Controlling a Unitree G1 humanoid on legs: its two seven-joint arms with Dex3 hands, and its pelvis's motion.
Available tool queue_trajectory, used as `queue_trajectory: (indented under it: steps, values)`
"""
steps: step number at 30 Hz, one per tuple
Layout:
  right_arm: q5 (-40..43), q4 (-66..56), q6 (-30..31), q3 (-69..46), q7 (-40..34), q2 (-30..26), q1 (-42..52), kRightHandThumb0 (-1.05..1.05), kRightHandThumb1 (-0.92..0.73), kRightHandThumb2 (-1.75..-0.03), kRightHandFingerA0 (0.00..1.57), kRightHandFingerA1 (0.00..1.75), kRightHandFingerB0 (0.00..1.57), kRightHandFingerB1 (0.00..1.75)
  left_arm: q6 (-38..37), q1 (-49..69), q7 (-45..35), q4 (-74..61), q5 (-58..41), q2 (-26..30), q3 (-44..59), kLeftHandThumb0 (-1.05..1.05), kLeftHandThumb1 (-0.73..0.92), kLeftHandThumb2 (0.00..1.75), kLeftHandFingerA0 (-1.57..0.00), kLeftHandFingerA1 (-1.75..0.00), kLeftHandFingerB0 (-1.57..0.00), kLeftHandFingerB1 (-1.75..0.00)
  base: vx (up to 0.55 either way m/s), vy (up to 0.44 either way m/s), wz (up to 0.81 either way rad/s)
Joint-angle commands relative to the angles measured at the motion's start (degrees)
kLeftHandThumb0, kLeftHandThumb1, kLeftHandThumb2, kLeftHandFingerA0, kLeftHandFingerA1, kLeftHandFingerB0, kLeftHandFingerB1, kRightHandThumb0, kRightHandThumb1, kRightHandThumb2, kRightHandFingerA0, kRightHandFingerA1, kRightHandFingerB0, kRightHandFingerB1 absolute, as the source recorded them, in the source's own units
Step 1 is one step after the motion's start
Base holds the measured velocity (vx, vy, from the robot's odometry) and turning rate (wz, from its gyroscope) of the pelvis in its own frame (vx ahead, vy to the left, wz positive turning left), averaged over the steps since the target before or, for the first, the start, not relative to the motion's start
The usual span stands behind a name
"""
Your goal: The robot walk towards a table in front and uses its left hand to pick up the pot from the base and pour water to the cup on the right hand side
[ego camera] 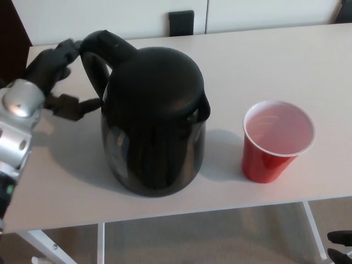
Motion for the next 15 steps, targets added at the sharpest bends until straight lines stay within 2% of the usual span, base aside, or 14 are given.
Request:
queue_trajectory:
  steps: [1,9,10,15]
  values:
    - [0.21,0.11,0.4,-0.47,0.28,-1.11,0.45,-0.36,-0.55,-0.55,0.8,0.52,0.63,0.45,-4.25,2.81,-4.56,0.36,0.02,4.08,1.19,-0.65,0.41,0.79,-0.03,-0.29,-0.03,-0.13,0.0,0.0,0.0]
    - [-0.13,0.38,1.06,-0.24,0.59,-1.36,1.21,-0.38,-0.55,-0.56,0.78,0.5,0.6,0.43,-12.39,11.31,-6.02,-1.3,-1.78,11.1,7.07,-0.65,0.39,0.79,-0.02,-0.3,-0.01,-0.13,0.0,0.0,0.0]
    - [-0.32,0.47,1.27,-0.09,0.28,-1.38,1.32,-0.36,-0.56,-0.56,0.78,0.5,0.61,0.43,-13.21,13.19,-6.61,-1.14,-2.87,12.42,8.95,-0.64,0.39,0.8,-0.01,-0.25,0.0,-0.13,0.0,0.0,0.0]
    - [-0.31,0.61,0.57,-0.09,0.2,-1.39,3.25,-0.37,-0.57,-0.56,0.78,0.49,0.61,0.43,-18.09,23.49,-8.45,0.4,-9.82,15.02,20.47,-0.65,0.4,0.8,-0.01,-0.26,0.0,-0.12,0.0,0.0,0.0]
